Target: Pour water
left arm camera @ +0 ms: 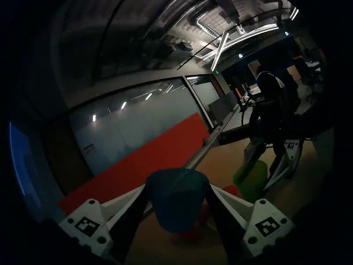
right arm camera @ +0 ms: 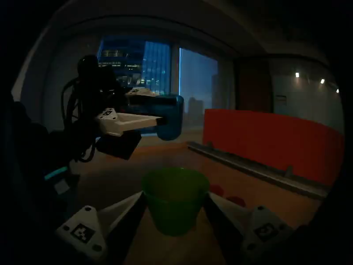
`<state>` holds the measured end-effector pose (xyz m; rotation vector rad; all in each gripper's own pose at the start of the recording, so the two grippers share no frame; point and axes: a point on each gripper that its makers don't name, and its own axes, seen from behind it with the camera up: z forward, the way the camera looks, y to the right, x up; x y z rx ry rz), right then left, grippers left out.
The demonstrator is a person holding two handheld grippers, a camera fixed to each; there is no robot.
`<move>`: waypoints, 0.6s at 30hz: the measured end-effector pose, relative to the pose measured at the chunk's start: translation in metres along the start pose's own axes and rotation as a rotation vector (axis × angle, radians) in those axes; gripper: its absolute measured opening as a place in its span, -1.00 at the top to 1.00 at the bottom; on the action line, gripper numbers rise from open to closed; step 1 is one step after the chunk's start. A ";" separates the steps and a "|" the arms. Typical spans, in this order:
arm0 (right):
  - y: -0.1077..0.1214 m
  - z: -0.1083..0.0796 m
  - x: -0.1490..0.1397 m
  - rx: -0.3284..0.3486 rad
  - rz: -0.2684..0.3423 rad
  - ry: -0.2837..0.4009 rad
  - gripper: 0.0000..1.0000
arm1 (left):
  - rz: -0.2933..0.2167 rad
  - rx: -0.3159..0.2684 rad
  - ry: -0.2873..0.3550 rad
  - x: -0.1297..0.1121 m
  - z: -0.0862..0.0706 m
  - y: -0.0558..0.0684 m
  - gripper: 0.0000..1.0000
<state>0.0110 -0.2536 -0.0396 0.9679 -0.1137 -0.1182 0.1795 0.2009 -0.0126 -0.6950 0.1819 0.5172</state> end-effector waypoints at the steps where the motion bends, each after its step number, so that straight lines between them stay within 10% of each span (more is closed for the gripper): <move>1: -0.001 0.001 0.000 0.002 -0.001 -0.001 -0.99 | 0.013 0.001 0.002 0.002 0.000 0.000 -0.72; 18: -0.014 0.012 -0.002 0.043 -0.007 -0.002 -0.99 | 0.214 0.016 0.013 0.028 0.000 0.005 -0.72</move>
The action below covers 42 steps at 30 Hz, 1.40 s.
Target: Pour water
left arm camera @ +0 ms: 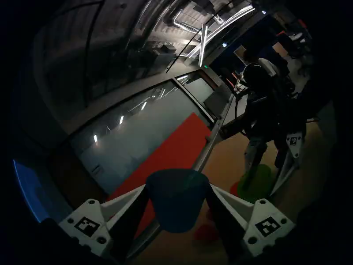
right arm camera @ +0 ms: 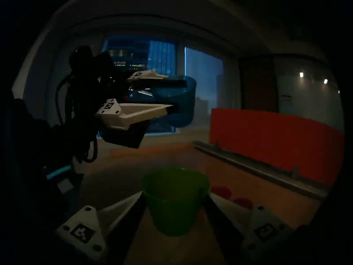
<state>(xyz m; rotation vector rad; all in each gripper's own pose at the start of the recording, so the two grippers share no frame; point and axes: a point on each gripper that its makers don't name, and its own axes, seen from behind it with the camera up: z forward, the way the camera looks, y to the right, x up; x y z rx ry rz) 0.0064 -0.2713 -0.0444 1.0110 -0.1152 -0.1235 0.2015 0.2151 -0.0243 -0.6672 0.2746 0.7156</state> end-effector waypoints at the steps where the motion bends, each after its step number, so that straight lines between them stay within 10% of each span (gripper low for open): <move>1: -0.001 0.001 0.000 0.002 -0.001 0.000 -0.99 | 0.008 0.001 0.000 0.001 0.000 0.000 -0.72; 42: -0.023 0.020 0.001 0.061 -0.009 0.006 -0.99 | 0.258 0.011 0.007 0.030 0.001 -0.004 -0.72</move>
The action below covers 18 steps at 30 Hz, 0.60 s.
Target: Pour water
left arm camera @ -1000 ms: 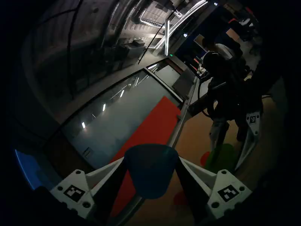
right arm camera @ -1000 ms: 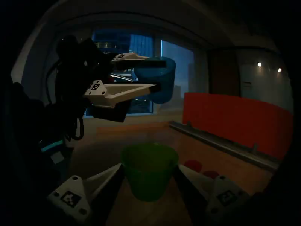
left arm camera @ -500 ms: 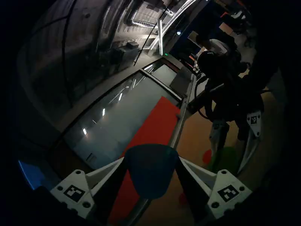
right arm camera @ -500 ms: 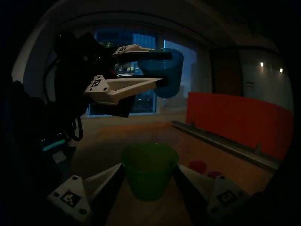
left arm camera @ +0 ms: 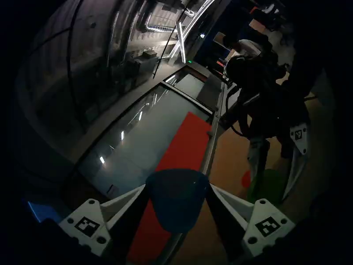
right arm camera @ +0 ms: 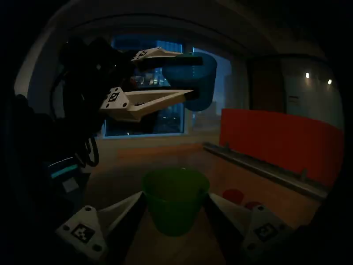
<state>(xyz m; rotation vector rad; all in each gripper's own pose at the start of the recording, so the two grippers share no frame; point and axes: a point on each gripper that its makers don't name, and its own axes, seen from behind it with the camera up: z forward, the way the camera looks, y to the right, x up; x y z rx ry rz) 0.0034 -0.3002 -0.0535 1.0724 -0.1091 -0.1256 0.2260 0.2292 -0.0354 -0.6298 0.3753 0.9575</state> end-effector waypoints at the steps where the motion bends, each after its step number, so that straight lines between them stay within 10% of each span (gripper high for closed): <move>1: 0.000 0.000 0.000 -0.001 0.000 0.001 -0.99 | 0.004 0.000 0.001 0.000 0.000 0.000 -0.72; 18: -0.001 0.001 0.003 0.000 -0.006 0.008 -0.99 | 0.072 0.006 0.000 0.003 -0.003 0.001 -0.72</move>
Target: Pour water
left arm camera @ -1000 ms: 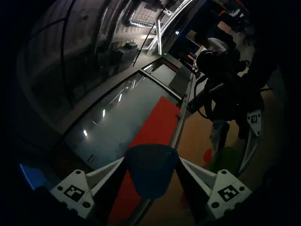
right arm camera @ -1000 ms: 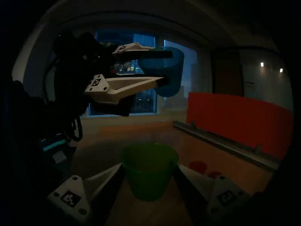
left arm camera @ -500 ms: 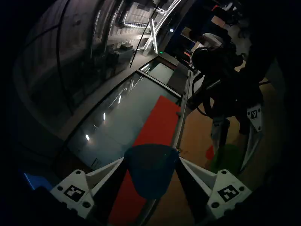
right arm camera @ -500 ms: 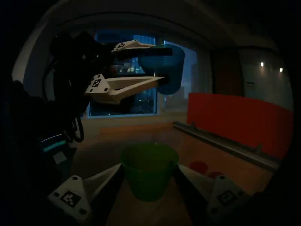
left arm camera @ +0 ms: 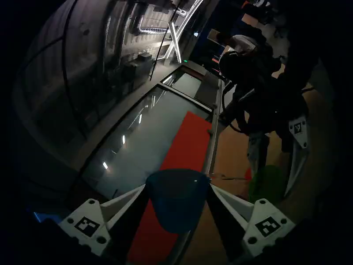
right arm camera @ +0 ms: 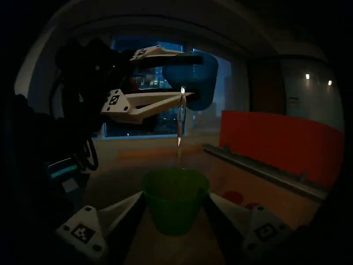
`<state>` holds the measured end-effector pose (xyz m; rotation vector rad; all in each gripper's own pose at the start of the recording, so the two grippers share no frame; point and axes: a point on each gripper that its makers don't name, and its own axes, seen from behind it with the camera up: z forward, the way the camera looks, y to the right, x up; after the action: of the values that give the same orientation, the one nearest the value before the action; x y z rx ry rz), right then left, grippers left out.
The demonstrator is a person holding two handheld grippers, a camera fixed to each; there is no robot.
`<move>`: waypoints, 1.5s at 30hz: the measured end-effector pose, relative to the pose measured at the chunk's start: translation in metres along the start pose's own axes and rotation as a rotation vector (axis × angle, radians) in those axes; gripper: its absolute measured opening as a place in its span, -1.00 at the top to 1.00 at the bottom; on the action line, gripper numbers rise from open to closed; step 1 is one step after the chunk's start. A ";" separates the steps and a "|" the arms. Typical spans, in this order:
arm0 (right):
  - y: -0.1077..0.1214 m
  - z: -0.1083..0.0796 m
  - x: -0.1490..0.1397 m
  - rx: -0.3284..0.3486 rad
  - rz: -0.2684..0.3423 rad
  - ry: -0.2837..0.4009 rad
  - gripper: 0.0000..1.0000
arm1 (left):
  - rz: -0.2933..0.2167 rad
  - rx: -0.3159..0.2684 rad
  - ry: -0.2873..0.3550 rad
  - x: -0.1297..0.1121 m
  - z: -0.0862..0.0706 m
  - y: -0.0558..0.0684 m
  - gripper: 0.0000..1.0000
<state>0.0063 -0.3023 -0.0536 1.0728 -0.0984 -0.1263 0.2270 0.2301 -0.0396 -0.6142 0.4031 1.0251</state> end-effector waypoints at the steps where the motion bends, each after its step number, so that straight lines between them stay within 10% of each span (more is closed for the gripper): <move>1: 0.000 0.000 0.001 0.000 0.000 0.001 -0.99 | 0.003 0.000 0.000 0.000 0.000 0.000 -0.72; 45: 0.001 -0.001 0.008 -0.007 -0.023 0.012 -0.99 | 0.156 0.009 -0.009 0.011 0.001 -0.009 -0.72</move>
<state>0.0146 -0.3020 -0.0531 1.0682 -0.0753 -0.1407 0.2406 0.2348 -0.0430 -0.5763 0.4533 1.1737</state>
